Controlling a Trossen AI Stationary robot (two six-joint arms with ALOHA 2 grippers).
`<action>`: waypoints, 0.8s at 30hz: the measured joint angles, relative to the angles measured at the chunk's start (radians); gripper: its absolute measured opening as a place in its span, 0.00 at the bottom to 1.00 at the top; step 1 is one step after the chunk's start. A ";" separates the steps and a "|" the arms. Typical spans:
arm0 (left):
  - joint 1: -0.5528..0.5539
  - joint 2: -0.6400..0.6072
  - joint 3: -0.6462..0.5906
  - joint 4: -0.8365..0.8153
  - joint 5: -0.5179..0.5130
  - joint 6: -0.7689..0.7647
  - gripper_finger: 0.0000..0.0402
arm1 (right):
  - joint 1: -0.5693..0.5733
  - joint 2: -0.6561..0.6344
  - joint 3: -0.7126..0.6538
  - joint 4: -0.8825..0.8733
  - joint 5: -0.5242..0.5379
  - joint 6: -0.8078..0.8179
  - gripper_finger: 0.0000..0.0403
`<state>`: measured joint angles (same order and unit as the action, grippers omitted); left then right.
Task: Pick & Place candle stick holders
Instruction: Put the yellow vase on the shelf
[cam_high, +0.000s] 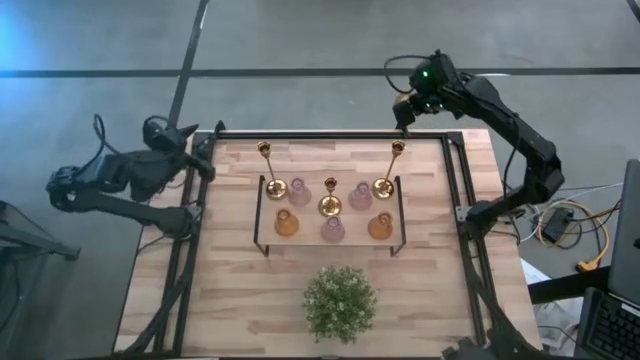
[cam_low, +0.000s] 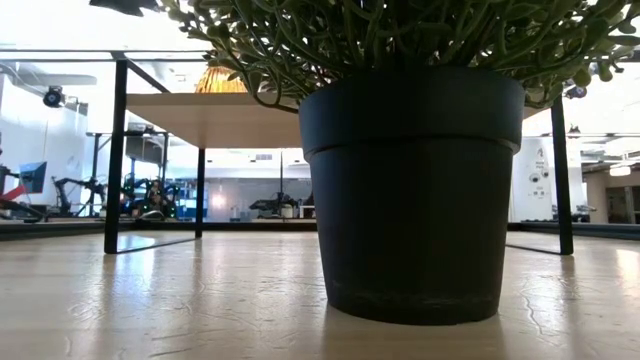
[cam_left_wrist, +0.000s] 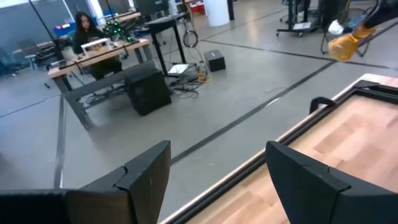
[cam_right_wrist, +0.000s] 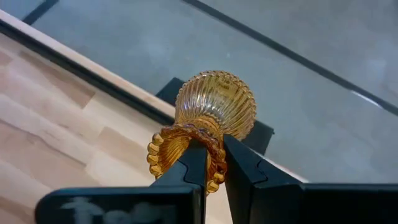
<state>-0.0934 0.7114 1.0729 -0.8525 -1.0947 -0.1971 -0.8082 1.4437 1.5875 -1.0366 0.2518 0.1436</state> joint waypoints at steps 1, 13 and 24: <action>0.036 0.008 0.000 0.032 0.030 0.031 0.66 | -0.003 0.013 0.022 0.000 -0.010 -0.009 0.05; 0.482 0.059 -0.061 0.251 0.225 0.138 0.66 | -0.005 0.162 0.276 -0.004 -0.154 -0.125 0.05; 0.779 0.232 -0.131 0.528 0.479 0.313 0.66 | 0.000 0.322 0.471 -0.006 -0.381 -0.248 0.05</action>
<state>0.6858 0.9430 0.9418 -0.3247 -0.6158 0.1159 -0.8080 1.7653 2.0581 -1.0425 -0.1291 -0.1044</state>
